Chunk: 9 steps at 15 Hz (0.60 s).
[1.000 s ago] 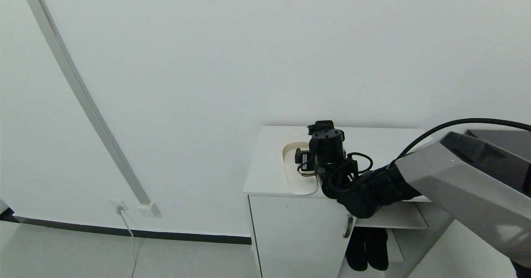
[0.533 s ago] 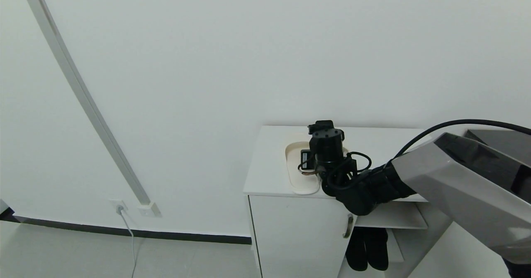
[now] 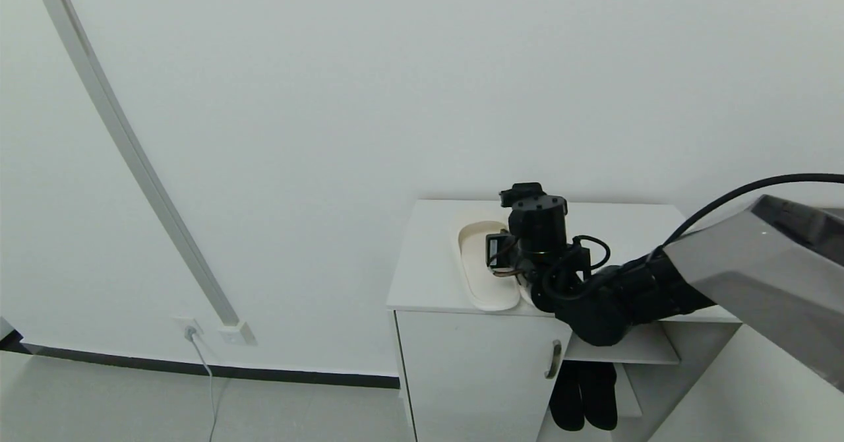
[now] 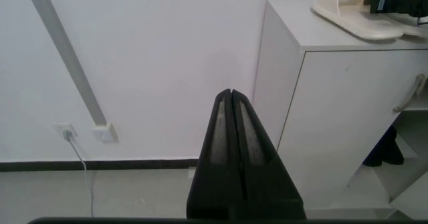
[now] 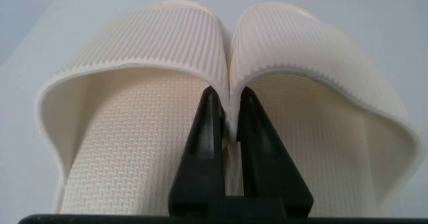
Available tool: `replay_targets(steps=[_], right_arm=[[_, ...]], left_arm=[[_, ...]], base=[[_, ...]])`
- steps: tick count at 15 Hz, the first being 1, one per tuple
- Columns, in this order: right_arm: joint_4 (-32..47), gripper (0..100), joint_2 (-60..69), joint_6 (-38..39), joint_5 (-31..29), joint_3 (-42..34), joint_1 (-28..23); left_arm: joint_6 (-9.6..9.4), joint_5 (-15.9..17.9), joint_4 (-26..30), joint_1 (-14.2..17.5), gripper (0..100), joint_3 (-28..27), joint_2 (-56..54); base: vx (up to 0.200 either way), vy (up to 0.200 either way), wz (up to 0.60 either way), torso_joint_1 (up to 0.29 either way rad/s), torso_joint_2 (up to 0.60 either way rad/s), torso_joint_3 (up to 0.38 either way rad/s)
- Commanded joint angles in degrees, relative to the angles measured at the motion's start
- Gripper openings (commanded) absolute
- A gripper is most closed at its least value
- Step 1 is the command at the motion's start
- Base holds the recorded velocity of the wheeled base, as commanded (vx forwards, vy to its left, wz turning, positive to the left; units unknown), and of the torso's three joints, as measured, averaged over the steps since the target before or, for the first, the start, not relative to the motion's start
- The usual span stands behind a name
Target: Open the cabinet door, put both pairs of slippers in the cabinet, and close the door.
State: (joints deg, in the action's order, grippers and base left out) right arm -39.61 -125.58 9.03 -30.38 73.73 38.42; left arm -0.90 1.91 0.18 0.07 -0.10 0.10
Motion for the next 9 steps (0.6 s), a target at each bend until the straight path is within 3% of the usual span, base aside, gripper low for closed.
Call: replay_targets(steps=[1, 2, 4, 5, 9], right_arm=[[-1.7, 0, 11.8, -0.2, 4.5, -11.5, 1.1], [-5.5, 0, 21.5, -1.0, 10.5, -25.2, 2.8], [-8.5, 0, 28.1, -1.7, 14.6, -33.6, 3.6], [-9.4, 0, 34.0, -1.8, 19.5, -39.6, 3.9], [-9.5, 0, 40.3, -5.5, 26.4, -44.1, 4.6]], left_arm=[[0.02, 0.0, 0.0, 0.0, 0, 0.0, 0.0], [0.02, 0.0, 0.0, 0.0, 0, 0.0, 0.0], [-0.06, 0.0, 0.0, 0.0, 0, 0.0, 0.0], [-0.06, 0.0, 0.0, 0.0, 0, 0.0, 0.0], [-0.06, 0.0, 0.0, 0.0, 0, 0.0, 0.0]], base=[[0.000, 0.000, 0.00, 0.000, 0.00, 0.000], [0.000, 0.000, 0.00, 0.000, 0.00, 0.000], [0.000, 0.000, 0.00, 0.000, 0.00, 0.000], [0.000, 0.000, 0.00, 0.000, 0.00, 0.000], [0.000, 0.000, 0.00, 0.000, 0.00, 0.000]])
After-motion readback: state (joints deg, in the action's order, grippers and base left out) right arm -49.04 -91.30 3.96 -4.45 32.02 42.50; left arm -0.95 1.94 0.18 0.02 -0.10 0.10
